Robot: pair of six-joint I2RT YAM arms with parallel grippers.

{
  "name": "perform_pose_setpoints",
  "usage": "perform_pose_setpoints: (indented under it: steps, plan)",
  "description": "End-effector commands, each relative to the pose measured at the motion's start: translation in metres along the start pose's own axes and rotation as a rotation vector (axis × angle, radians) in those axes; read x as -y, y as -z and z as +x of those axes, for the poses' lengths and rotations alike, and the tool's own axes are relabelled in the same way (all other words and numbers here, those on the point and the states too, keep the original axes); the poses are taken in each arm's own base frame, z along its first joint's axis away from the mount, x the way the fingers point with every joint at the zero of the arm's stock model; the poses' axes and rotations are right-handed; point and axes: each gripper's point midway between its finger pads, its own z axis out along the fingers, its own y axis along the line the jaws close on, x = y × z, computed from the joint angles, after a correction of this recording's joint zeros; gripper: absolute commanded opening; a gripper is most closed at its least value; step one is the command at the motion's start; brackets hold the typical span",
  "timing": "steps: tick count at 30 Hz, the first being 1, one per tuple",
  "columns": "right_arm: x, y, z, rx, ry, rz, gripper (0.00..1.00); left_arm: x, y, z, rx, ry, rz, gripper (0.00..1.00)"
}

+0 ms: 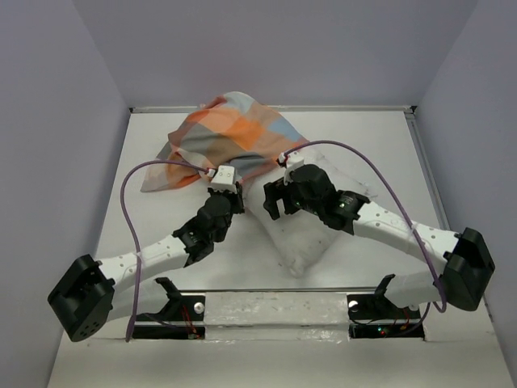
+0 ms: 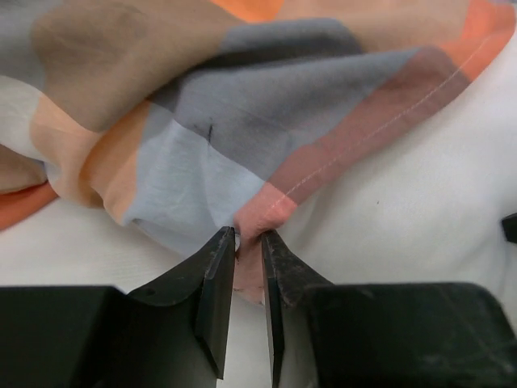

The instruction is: Put the pillow into the pillowcase

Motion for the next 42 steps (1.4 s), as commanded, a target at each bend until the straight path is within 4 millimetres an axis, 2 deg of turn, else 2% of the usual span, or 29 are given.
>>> perform_pose_setpoints:
  steps: [1,4,7,8,10,11,12,13,14,16,17,18,20,22,24,25,26,28,29,30,31,32,33,34,36,37,38,41,42]
  plan:
    - [0.009,-0.019,-0.019,0.024,0.037,0.115,0.93,-0.015,0.003,-0.015,0.059,0.032,-0.064,0.30]
    - [0.013,-0.028,-0.018,0.015,0.053,0.161,0.93,-0.013,0.001,-0.012,0.054,0.031,-0.053,0.29]
    - [0.019,-0.043,-0.009,-0.015,0.064,0.208,0.93,-0.013,-0.002,-0.012,0.054,0.043,-0.043,0.13]
    - [0.022,-0.052,-0.003,-0.037,0.070,0.224,0.90,-0.008,-0.001,-0.014,0.057,0.060,-0.018,0.05]
    - [0.023,-0.064,0.006,-0.058,0.052,0.244,0.80,0.001,0.001,-0.023,0.070,0.091,0.031,0.00]
    - [0.024,-0.069,0.008,-0.061,0.046,0.250,0.67,0.006,0.003,-0.028,0.077,0.110,0.057,0.00]
    - [0.021,-0.080,0.010,-0.059,0.035,0.244,0.40,0.019,0.008,-0.038,0.089,0.149,0.130,0.00]
    - [0.017,-0.083,0.006,-0.043,0.000,0.235,0.26,0.025,0.012,-0.044,0.094,0.168,0.166,0.00]
    - [0.011,-0.086,-0.006,0.013,-0.033,0.210,0.01,0.030,0.016,-0.053,0.111,0.195,0.197,0.00]
    - [-0.002,-0.074,-0.024,0.096,-0.095,0.137,0.00,0.038,0.021,-0.058,0.111,0.220,0.242,0.00]
    - [-0.011,-0.068,-0.048,0.189,-0.126,0.089,0.00,0.037,0.020,-0.056,0.104,0.210,0.233,0.00]
    - [-0.014,-0.061,-0.057,0.223,-0.134,0.069,0.00,0.029,0.017,-0.055,0.104,0.198,0.184,0.00]
    - [-0.012,-0.040,-0.075,0.284,-0.134,0.064,0.00,0.014,0.014,-0.042,0.068,0.163,0.108,0.00]
    - [-0.007,-0.025,-0.082,0.319,-0.145,0.084,0.00,0.018,0.017,-0.041,0.066,0.174,0.138,0.00]
    - [-0.006,-0.009,-0.093,0.375,-0.163,0.070,0.00,0.031,0.026,-0.055,0.096,0.234,0.220,0.00]
    - [-0.014,-0.005,-0.097,0.393,-0.160,0.021,0.00,0.046,0.031,-0.067,0.113,0.260,0.297,0.00]
    - [-0.023,0.001,-0.111,0.457,-0.170,-0.034,0.00,0.054,0.035,-0.076,0.123,0.278,0.337,0.00]
    - [-0.035,0.002,-0.112,0.480,-0.181,-0.110,0.00,0.088,0.053,-0.106,0.144,0.300,0.474,0.00]
    - [-0.040,0.009,-0.127,0.553,-0.210,-0.145,0.00,0.101,0.061,-0.115,0.145,0.301,0.525,0.00]
    - [-0.038,0.009,-0.128,0.578,-0.224,-0.142,0.00,0.114,0.071,-0.127,0.151,0.305,0.579,0.00]
    - [-0.038,0.016,-0.136,0.623,-0.236,-0.155,0.00,0.137,0.092,-0.151,0.163,0.314,0.672,0.00]
    - [-0.040,0.026,-0.151,0.695,-0.253,-0.175,0.00,0.146,0.105,-0.165,0.177,0.325,0.718,0.00]
    - [-0.040,0.028,-0.154,0.717,-0.255,-0.182,0.00,0.154,0.117,-0.180,0.190,0.336,0.758,0.00]
    - [-0.043,0.023,-0.153,0.724,-0.248,-0.197,0.00,0.161,0.137,-0.205,0.214,0.368,0.829,0.00]
    - [-0.046,0.002,-0.138,0.686,-0.258,-0.190,0.00,0.164,0.161,-0.231,0.242,0.408,0.915,0.00]
    - [-0.043,-0.028,-0.112,0.614,-0.267,-0.164,0.00,0.163,0.170,-0.239,0.247,0.448,0.943,0.00]
    - [-0.042,-0.042,-0.101,0.585,-0.303,-0.153,0.00,0.160,0.181,-0.248,0.265,0.475,0.971,0.00]
    - [-0.032,-0.072,-0.082,0.545,-0.353,-0.090,0.00,0.155,0.194,-0.250,0.260,0.539,1.011,0.00]
    - [-0.032,-0.070,-0.084,0.556,-0.366,-0.093,0.00,0.150,0.193,-0.247,0.257,0.548,0.994,0.00]
